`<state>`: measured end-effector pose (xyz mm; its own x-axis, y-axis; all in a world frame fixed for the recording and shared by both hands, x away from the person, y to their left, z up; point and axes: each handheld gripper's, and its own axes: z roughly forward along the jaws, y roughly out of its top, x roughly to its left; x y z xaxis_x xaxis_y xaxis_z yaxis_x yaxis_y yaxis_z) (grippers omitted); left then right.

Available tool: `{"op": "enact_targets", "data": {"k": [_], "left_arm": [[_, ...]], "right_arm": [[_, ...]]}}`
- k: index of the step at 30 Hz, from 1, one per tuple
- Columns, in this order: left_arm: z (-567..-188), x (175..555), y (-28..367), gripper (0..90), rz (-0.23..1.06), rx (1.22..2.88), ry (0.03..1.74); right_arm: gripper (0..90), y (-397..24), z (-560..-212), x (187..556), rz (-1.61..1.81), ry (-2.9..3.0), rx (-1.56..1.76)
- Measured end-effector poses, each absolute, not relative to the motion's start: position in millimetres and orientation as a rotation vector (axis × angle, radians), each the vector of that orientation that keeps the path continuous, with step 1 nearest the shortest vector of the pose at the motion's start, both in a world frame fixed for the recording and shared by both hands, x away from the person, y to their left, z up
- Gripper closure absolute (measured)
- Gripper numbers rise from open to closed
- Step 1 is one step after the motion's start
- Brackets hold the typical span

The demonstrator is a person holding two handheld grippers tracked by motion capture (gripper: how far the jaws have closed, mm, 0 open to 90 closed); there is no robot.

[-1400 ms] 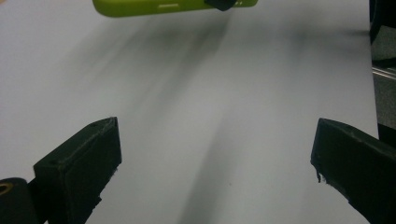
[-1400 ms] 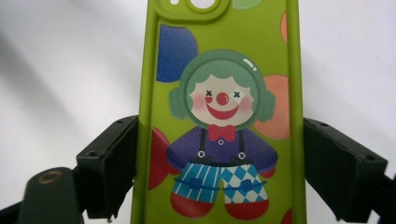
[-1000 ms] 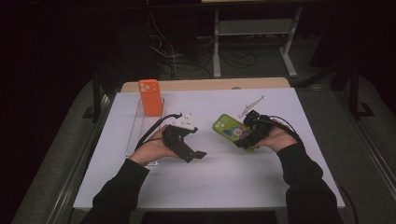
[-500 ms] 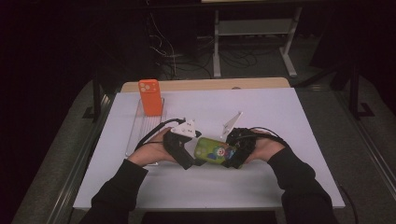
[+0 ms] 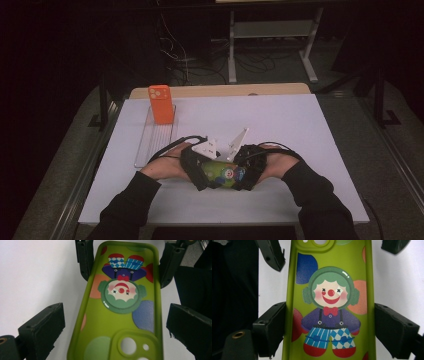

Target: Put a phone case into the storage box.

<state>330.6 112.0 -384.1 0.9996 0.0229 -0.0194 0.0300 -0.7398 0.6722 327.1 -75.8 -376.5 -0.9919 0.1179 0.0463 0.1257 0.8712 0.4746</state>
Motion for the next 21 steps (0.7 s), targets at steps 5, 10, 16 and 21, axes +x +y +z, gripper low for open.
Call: {"op": "enact_targets", "data": {"k": [5, 10, 16, 21], "left_arm": [[-387.6, 327.1, 108.2, 1.6, -0.051, 2.430, -0.005], [-389.1, 326.7, 107.0, 7.7, -0.048, 2.448, -0.029], [-389.3, 326.1, 106.8, 12.5, -0.044, 2.462, -0.046], [-389.3, 326.2, 107.1, 13.5, -0.047, 2.463, -0.052]], "right_arm": [[15.0, -71.9, -376.7, 324.8, -0.768, -3.021, -0.164], [15.0, -71.2, -373.5, 323.0, -0.792, -3.022, -0.139], [15.0, -72.6, -370.5, 322.0, -0.815, -3.018, -0.125], [14.9, -72.4, -370.6, 321.9, -0.816, -3.017, -0.123]]}}
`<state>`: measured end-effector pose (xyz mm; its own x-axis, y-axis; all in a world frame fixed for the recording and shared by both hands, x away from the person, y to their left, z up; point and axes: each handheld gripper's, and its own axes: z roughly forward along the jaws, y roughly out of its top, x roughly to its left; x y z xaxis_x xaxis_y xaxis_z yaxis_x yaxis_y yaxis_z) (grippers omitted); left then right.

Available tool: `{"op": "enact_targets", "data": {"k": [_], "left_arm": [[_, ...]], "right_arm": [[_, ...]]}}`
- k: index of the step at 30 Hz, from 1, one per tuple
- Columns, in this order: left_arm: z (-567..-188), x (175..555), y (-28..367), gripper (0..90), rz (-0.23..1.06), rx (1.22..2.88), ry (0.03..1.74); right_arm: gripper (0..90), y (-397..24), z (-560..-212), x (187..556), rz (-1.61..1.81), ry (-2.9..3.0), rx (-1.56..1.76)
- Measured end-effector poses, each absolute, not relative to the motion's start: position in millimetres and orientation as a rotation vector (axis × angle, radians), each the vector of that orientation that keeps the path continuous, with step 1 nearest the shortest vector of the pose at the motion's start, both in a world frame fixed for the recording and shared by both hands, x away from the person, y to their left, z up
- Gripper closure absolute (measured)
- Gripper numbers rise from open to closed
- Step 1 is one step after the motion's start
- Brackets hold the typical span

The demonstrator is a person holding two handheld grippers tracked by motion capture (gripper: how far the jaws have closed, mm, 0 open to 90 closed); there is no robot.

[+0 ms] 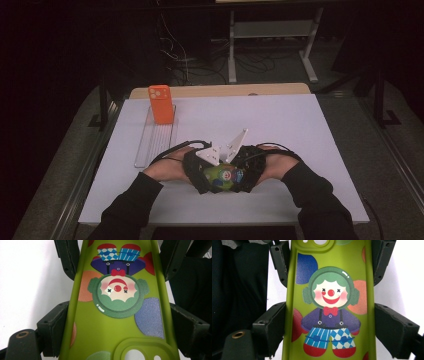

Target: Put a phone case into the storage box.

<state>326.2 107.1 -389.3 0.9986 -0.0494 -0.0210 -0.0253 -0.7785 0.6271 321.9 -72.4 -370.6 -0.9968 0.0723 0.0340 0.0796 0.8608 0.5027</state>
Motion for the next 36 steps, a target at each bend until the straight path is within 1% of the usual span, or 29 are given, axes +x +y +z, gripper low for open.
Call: {"op": "enact_targets", "data": {"k": [7, 8, 10, 12, 16, 19, 23, 28, 30, 33, 36], "left_arm": [[-389.3, 324.2, 107.4, 14.8, -0.045, 2.467, -0.039], [-390.2, 323.5, 107.4, 14.9, -0.051, 2.459, -0.013], [-389.6, 326.1, 109.0, 15.0, -0.019, 2.468, -0.015], [-389.6, 327.1, 111.5, 15.0, -0.016, 2.462, 0.009], [-387.9, 330.7, 115.9, 15.0, 0.016, 2.460, 0.079], [-388.1, 333.2, 119.6, 14.9, 0.015, 2.438, 0.145], [-388.1, 334.0, 123.5, 14.9, 0.045, 2.420, 0.244], [-387.2, 337.7, 125.6, 14.9, 0.110, 2.416, 0.374], [-387.3, 340.3, 126.4, 14.9, 0.149, 2.408, 0.454], [-388.4, 342.7, 127.1, 15.0, 0.176, 2.363, 0.560], [-390.5, 343.4, 126.4, 15.0, 0.219, 2.362, 0.611]], "right_arm": [[13.6, -73.1, -372.8, 321.3, -0.828, -3.007, -0.126], [11.1, -73.3, -373.7, 321.4, -0.828, -3.019, -0.140], [5.5, -75.5, -374.2, 323.0, -0.822, -3.032, -0.187], [2.2, -85.0, -372.3, 325.8, -0.892, -3.014, -0.262], [2.1, -96.2, -372.1, 329.1, -0.966, -2.991, -0.361], [2.2, -107.1, -373.7, 331.0, -1.002, -2.986, -0.487], [2.1, -120.0, -375.7, 334.5, -1.049, -2.980, -0.650], [0.6, -129.1, -380.8, 331.8, -1.124, -2.883, -0.912], [0.6, -132.9, -384.9, 332.6, -1.144, -2.857, -0.994], [0.6, -136.9, -389.7, 332.0, -1.178, -2.825, -1.105], [0.6, -138.0, -395.6, 330.8, -1.201, -2.812, -1.170]]}}
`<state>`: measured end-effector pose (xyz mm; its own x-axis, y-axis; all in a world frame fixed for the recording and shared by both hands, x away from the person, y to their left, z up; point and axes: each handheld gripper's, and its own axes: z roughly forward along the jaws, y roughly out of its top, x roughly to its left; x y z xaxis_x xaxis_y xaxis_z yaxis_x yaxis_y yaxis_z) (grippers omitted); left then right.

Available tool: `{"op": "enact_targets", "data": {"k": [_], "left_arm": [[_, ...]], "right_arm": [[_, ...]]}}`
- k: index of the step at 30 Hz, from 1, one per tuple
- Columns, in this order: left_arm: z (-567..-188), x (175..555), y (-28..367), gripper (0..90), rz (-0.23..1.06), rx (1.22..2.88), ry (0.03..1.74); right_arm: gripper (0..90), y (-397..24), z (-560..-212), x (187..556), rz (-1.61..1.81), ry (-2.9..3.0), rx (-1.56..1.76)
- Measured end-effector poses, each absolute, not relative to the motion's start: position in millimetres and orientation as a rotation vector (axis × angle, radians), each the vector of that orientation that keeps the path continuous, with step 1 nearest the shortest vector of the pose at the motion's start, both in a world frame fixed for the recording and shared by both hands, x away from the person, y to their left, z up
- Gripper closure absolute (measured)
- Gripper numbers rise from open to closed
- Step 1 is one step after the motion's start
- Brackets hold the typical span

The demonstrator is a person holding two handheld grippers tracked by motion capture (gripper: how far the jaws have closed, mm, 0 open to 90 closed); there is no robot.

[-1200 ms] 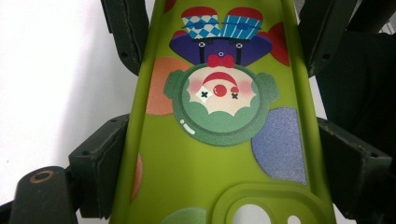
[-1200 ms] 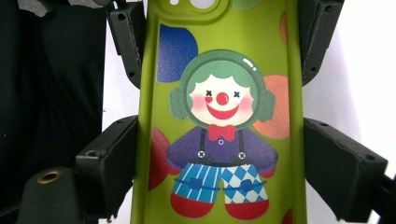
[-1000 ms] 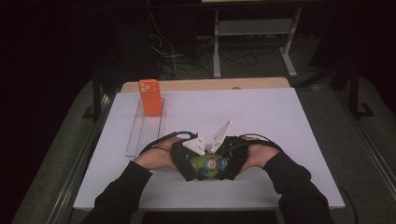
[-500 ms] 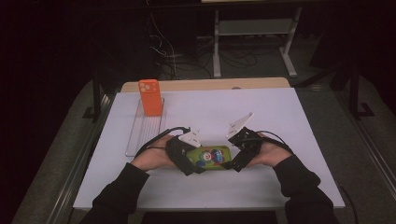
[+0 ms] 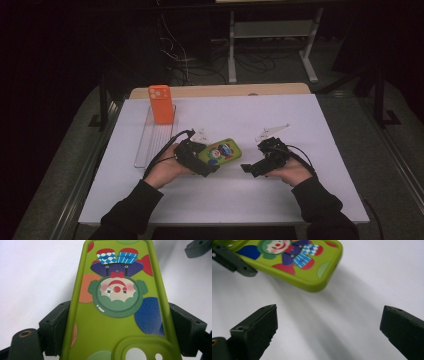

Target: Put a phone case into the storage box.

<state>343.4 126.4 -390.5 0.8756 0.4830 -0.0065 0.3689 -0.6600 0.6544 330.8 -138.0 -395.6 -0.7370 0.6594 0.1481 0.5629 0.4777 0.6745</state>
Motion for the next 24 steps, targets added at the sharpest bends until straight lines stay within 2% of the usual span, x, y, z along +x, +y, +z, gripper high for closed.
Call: {"op": "enact_targets", "data": {"k": [11, 24], "left_arm": [[-392.7, 345.3, 124.1, 14.9, 0.218, 2.362, 0.652], [-393.2, 344.3, 122.9, 15.0, 0.201, 2.383, 0.636]], "right_arm": [[0.0, -131.5, -414.2, 325.1, 1.124, 2.519, 1.169], [0.0, -122.7, -411.3, 317.1, 1.015, 2.458, 0.866]]}}
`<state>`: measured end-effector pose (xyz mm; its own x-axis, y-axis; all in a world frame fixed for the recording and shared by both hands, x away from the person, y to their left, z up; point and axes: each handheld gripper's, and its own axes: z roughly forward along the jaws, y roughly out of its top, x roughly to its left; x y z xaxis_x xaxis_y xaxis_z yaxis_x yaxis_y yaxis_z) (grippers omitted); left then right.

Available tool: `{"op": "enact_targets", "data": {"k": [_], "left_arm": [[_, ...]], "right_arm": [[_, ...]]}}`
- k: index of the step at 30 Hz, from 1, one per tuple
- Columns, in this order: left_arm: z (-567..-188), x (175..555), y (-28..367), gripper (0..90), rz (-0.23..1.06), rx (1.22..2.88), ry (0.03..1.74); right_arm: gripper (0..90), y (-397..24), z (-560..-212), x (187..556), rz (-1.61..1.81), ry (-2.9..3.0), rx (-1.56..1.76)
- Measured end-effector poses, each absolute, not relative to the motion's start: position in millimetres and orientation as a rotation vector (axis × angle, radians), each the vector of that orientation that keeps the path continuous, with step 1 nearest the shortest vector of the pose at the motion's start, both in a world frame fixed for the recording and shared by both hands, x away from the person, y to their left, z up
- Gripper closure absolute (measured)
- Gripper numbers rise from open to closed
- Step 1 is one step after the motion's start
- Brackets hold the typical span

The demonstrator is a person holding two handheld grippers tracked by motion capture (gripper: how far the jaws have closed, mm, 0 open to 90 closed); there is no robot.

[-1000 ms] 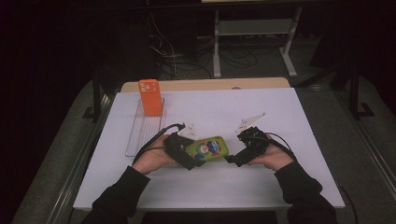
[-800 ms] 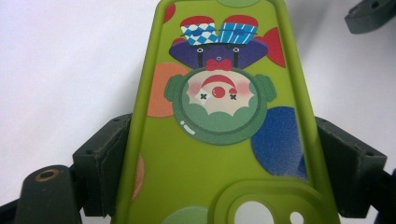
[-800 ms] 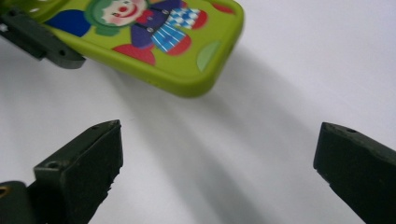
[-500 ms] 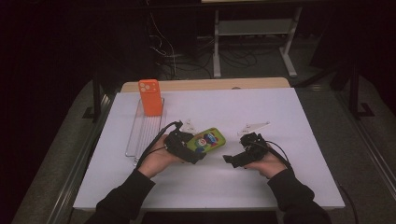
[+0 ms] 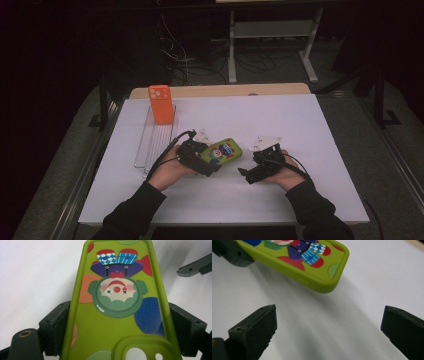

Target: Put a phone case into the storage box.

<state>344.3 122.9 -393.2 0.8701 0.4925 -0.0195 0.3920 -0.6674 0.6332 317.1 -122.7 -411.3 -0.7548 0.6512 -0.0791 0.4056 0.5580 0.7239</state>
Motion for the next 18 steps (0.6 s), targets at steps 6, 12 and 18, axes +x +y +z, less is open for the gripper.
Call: {"op": "enact_targets", "data": {"k": [6, 12, 18], "left_arm": [[-392.6, 344.5, 123.1, 15.0, 0.203, 2.381, 0.628], [-393.3, 344.8, 122.9, 15.0, 0.200, 2.385, 0.627], [-395.2, 343.5, 120.8, 15.0, 0.189, 2.356, 0.654]], "right_arm": [[0.0, -116.4, -410.2, 309.9, 0.945, 2.401, 0.703], [0.0, -111.3, -411.1, 303.5, 0.880, 2.340, 0.549], [0.0, -102.9, -415.9, 294.6, 0.740, 2.247, 0.361]]}}
